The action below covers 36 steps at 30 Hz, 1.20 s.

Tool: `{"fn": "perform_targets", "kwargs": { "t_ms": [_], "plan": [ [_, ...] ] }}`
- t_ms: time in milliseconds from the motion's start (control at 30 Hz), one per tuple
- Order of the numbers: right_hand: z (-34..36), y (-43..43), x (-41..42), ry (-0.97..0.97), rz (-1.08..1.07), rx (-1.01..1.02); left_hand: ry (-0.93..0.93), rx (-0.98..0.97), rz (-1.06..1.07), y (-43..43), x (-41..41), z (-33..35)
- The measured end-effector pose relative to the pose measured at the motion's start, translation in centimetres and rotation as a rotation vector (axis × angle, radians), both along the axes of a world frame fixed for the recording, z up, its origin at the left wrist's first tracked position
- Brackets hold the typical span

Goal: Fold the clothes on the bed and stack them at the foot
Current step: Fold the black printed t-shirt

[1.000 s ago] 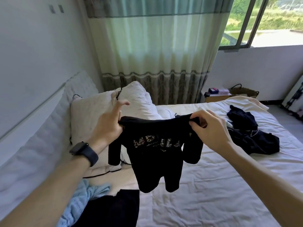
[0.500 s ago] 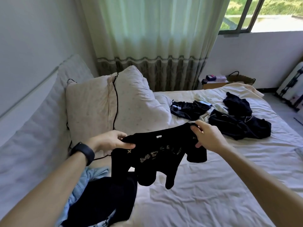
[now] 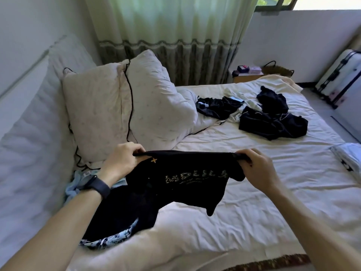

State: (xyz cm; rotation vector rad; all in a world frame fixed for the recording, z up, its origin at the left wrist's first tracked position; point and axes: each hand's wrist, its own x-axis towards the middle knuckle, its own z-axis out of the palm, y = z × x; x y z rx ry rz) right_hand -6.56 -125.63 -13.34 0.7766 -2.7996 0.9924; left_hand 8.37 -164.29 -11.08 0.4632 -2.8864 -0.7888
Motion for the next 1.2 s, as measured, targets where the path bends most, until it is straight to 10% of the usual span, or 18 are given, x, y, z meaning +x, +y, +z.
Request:
{"fn": "perform_targets", "kwargs": {
  "t_ms": [133, 467, 800, 1200],
  "plan": [
    [-1.4, 2.1, 1.8, -0.124, -0.061, 0.103, -0.111, 0.050, 0.001, 2.5, 2.6, -0.5],
    [-3.0, 9.4, 7.7, -0.080, -0.126, -0.047, 0.369, 0.115, 0.304, 13.6, 10.9, -5.3],
    [-5.5, 18.5, 15.2, -0.041, -0.101, -0.097, 0.248, -0.153, 0.280, 20.5, 20.9, -7.4],
    [-8.5, 15.0, 8.0, -0.142, -0.103, 0.004, -0.017, 0.168, 0.328, 16.1, 12.1, -9.1]
  ]
}}
